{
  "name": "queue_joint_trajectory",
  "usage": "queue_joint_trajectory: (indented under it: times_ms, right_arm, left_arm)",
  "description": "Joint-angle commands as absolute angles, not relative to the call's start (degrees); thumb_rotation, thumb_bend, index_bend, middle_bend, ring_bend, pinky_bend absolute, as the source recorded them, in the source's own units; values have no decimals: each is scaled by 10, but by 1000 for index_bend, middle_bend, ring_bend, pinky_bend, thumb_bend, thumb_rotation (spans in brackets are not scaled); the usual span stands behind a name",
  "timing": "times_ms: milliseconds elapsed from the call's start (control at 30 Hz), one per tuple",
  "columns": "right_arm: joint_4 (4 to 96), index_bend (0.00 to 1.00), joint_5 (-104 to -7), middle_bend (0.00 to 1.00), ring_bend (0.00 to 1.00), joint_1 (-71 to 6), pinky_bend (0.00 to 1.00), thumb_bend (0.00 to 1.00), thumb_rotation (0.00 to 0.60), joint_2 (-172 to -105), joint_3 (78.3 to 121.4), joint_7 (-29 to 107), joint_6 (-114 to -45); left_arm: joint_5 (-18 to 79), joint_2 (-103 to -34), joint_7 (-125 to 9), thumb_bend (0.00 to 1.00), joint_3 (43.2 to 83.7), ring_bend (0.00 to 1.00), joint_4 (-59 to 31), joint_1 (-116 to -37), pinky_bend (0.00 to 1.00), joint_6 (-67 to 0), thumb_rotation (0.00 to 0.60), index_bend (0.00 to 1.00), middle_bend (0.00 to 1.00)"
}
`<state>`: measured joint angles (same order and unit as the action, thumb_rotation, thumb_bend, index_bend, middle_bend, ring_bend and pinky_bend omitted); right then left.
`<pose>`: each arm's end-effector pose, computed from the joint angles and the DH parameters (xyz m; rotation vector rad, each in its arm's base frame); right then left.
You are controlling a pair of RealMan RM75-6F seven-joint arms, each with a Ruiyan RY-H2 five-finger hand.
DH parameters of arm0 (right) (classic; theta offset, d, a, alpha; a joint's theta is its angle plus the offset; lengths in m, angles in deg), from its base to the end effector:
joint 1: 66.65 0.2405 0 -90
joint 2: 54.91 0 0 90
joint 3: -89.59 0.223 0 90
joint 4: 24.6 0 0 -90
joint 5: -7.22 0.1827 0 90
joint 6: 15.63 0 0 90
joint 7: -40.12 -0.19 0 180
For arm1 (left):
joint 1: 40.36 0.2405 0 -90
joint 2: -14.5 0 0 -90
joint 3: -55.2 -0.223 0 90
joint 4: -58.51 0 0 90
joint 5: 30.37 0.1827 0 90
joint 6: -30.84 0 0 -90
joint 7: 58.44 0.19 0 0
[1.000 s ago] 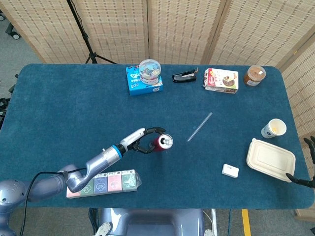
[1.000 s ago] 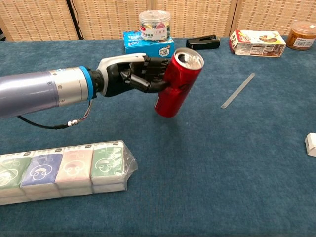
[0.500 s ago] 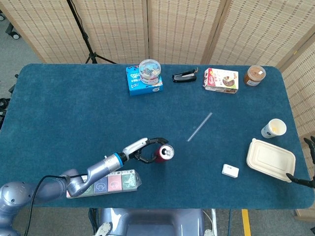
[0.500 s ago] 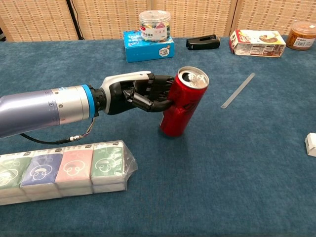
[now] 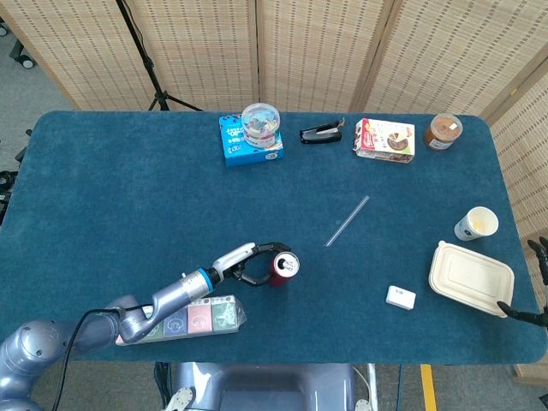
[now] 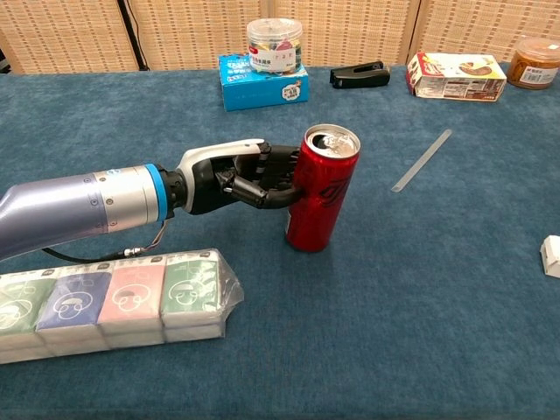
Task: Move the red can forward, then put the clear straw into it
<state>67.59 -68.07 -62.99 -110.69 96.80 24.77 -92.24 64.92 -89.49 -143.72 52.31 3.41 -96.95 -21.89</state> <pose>-0.3170 -0.2267 0.2187 1.1562 -1.1145 0.8864 -0.0546 0.3328 -0.1036 1.7219 2.1314 1.2946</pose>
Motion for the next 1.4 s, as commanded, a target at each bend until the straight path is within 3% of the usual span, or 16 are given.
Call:
queue_joint_trajectory:
  times_ms: [33, 500, 800, 1033, 1167, 1400]
  right_arm:
    - [676, 0, -683, 0, 0, -630, 0, 0, 600, -1106, 967, 244, -922]
    - [676, 0, -686, 0, 0, -631, 0, 0, 600, -1105, 967, 241, -924]
    - [678, 0, -686, 0, 0, -630, 0, 0, 600, -1105, 966, 245, -923]
    - [683, 0, -691, 0, 0, -630, 0, 0, 600, -1106, 963, 249, -923]
    - [685, 0, -692, 0, 0, -629, 0, 0, 600, -1105, 962, 252, -922]
    - [690, 0, -695, 0, 0, -613, 0, 0, 600, -1095, 964, 264, -900]
  left_arm:
    - [652, -894, -1439, 413, 521, 25, 35, -969, 30, -227, 600, 252, 135]
    - [653, -887, -1425, 366, 508, 0, 37, -966, 0, -237, 600, 205, 6]
    - [649, -861, -1418, 357, 510, 0, 20, -950, 0, -270, 600, 155, 0]
    - [642, -810, -1383, 356, 516, 0, -23, -928, 0, -307, 600, 44, 0]
    - [639, -753, -1330, 356, 521, 0, -60, -905, 0, -348, 600, 35, 0]
    - [592, -631, -1133, 356, 540, 0, -188, -851, 0, -388, 600, 20, 0]
